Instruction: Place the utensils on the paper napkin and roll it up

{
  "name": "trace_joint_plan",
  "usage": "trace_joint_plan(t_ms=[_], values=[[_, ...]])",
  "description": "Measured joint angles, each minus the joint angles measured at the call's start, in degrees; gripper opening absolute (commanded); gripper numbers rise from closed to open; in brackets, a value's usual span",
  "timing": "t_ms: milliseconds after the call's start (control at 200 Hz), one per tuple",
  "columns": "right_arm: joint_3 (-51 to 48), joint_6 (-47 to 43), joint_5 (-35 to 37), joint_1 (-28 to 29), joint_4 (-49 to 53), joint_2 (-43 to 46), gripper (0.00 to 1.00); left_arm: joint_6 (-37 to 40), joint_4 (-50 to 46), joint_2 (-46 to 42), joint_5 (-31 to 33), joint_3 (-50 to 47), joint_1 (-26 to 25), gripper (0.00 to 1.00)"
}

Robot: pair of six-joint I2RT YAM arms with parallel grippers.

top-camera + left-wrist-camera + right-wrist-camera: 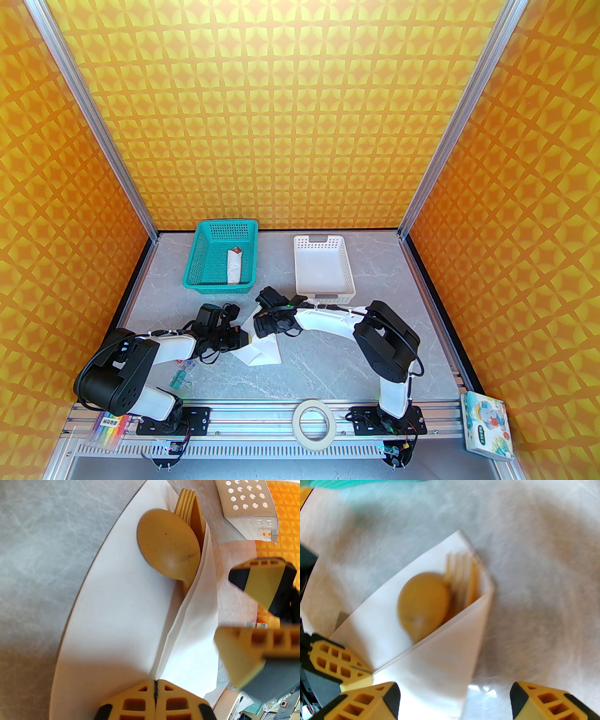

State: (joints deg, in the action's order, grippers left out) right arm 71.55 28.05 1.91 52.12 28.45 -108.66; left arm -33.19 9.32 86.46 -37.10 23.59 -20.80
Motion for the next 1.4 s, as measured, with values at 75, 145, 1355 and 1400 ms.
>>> trace_joint_plan(t_ms=[75, 145, 1355, 1400], values=[[0.0, 0.5, 0.0, 1.0, 0.0, -0.3, 0.83, 0.0, 0.0, 0.0, 0.0, 0.0, 0.0, 0.0], [0.0, 0.8, 0.2, 1.6, 0.2, -0.8, 0.83, 0.0, 0.0, 0.0, 0.0, 0.0, 0.0, 0.0], [0.8, 2.4, 6.1, 2.6, 4.2, -3.1, 0.6, 0.0, -0.1, 0.1, 0.0, 0.1, 0.0, 0.0], [0.8, 2.3, 6.0, 2.6, 4.1, -3.1, 0.61, 0.0, -0.1, 0.1, 0.0, 0.2, 0.0, 0.0]])
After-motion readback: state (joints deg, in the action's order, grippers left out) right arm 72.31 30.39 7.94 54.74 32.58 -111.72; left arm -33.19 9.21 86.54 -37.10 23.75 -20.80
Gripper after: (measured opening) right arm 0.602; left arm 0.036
